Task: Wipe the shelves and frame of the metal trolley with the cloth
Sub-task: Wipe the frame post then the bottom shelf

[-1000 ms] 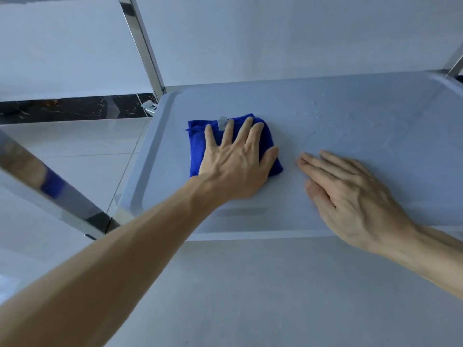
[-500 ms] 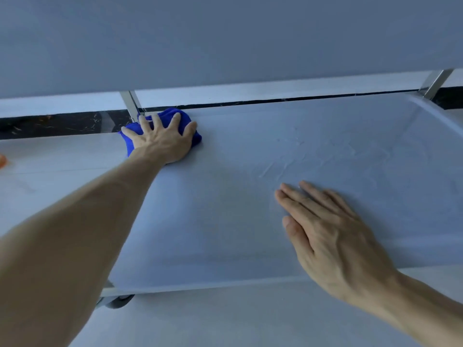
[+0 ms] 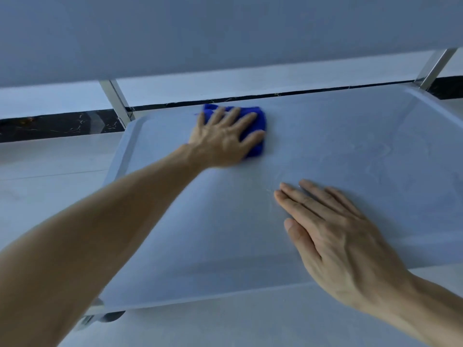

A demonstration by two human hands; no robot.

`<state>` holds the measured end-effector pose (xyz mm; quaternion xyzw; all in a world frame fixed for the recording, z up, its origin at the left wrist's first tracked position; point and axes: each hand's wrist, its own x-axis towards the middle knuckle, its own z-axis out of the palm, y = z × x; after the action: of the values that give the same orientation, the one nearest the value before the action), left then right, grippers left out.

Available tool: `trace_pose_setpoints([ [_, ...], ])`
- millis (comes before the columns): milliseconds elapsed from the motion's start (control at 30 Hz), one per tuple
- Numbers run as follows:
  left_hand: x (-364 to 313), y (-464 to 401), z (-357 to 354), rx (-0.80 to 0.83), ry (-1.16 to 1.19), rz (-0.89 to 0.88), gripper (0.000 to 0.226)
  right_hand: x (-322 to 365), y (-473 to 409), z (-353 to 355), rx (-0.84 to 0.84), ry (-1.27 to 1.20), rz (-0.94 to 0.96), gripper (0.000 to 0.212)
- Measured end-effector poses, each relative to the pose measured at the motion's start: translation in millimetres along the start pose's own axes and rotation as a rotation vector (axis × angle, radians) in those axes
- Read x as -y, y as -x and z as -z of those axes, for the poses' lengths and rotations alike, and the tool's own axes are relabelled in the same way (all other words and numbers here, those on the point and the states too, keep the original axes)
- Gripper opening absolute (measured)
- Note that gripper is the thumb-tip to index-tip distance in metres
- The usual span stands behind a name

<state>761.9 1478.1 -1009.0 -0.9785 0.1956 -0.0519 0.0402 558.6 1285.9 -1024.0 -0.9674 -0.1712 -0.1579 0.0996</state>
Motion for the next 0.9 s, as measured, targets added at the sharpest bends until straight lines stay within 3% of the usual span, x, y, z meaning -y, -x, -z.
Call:
trace_pose_setpoints([
  [167, 108, 1, -9, 0.096, 0.055, 0.539, 0.072, 3, -1, -1, 0.011, 0.001, -0.019, 0.051],
  [267, 112, 1, -10, 0.121, 0.08, 0.637, 0.074, 6, -2, -2, 0.013, 0.013, -0.02, 0.051],
  [367, 73, -10, -5, 0.103, 0.107, 0.532, 0.069, 7, -3, -3, 0.002, 0.02, -0.008, 0.051],
  [533, -35, -22, 8, 0.087, 0.162, 0.141, 0.062, 6, -2, -2, -0.016, 0.031, 0.012, 0.05],
  [667, -68, -18, 26, 0.119, 0.363, -0.068, 0.062, 2, 0, -1, -0.006, 0.019, 0.009, 0.05],
  [767, -43, 4, 30, -0.078, 0.54, 0.002, 0.056, -1, -1, 2, -0.011, 0.01, 0.023, 0.049],
  [900, 10, 52, 24, -0.166, 0.451, 0.216, 0.049, -10, -26, 16, 0.034, -0.085, 0.031, 0.039],
])
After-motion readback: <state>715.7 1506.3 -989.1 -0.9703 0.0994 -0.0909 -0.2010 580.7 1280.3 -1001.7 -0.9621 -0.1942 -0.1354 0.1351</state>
